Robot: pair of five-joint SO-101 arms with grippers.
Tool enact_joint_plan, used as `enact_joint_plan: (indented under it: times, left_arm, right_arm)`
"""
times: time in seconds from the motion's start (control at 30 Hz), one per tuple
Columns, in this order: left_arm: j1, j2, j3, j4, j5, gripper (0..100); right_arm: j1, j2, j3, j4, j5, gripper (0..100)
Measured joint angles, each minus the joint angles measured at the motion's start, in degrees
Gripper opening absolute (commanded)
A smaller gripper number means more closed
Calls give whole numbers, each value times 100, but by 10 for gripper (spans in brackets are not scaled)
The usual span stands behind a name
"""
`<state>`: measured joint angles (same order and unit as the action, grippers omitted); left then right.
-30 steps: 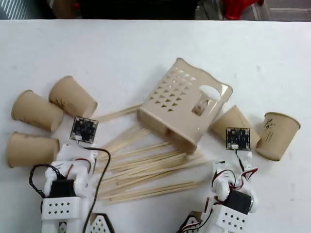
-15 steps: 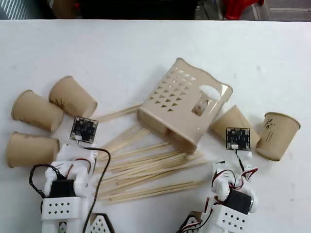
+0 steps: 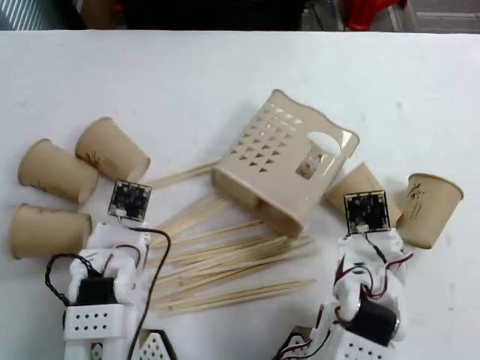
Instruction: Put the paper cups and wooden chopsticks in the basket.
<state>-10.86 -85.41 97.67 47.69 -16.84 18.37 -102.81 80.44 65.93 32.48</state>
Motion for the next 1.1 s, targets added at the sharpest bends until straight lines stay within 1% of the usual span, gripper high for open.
enact_joint_plan:
  times: [0.17,0.27,0.37,0.5,0.67,0.77,0.87,0.93,1.1]
  left_arm:
    - [0,0,0,0,0,46]
    - [0,0,0,0,0,46]
    - [0,0,0,0,0,46]
    - [0,0,0,0,0,46]
    - [0,0,0,0,0,46]
    - [0,0,0,0,0,46]
    - [0,0,0,0,0,46]
    - [0,0,0,0,0,46]
    - [0,0,0,0,0,46]
  right_arm:
    - [-352,9,-1196,-220,70,18]
    - [-633,589,-1890,-510,-114,18]
    - [-818,1785,-2514,-870,-404,18]
    - [-1354,4193,-3631,-905,-826,26]
    - [-2295,7262,-5345,-237,-1503,133]
    - [-2523,8659,-6215,18,-2127,138]
    - [-2497,9503,-6743,79,-2629,140]
    - [-2497,9908,-6936,79,-2822,141]
    - [-2505,10365,-7165,79,-3174,159]
